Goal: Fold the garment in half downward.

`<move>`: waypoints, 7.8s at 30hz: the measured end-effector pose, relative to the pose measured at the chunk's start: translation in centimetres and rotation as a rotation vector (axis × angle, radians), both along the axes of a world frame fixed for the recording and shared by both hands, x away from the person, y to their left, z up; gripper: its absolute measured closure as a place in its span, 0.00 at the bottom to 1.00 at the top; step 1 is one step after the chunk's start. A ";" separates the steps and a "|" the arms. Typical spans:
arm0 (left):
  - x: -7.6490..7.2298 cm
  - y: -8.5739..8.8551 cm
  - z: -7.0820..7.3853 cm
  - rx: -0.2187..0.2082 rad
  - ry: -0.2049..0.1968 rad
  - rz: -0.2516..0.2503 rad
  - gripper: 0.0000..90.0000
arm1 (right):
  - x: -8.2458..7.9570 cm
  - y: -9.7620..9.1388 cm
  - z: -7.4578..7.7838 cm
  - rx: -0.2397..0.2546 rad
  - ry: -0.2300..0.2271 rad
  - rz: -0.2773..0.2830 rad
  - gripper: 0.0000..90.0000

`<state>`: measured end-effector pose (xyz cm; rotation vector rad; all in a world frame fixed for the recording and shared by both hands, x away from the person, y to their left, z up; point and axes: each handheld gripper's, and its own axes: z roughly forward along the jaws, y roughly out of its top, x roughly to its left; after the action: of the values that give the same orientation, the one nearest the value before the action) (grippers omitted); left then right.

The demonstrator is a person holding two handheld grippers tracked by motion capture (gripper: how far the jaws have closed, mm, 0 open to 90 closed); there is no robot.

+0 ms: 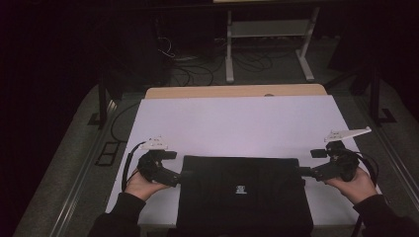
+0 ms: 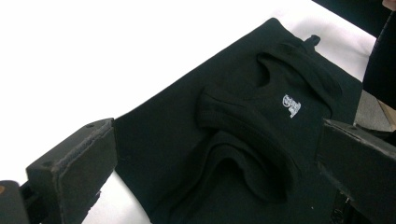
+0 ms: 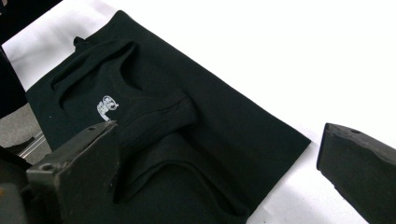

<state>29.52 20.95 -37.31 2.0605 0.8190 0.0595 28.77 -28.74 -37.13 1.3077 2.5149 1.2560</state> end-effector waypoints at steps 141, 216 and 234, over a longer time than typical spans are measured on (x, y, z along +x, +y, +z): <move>6.0 -0.1 -6.7 0.177 0.014 0.021 0.97 | 6.1 -0.1 -6.9 -0.124 0.132 -0.015 0.93; 11.8 0.7 0.6 0.190 -0.154 0.230 0.98 | 12.8 0.4 0.5 -0.088 -0.067 -0.144 0.95; 13.5 0.6 2.2 0.170 -0.164 0.275 0.98 | 14.5 0.8 1.8 -0.069 -0.116 -0.200 0.94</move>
<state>42.97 21.59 -35.12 2.0538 1.0172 0.4583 43.26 -27.90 -35.35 1.3868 2.2643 1.1575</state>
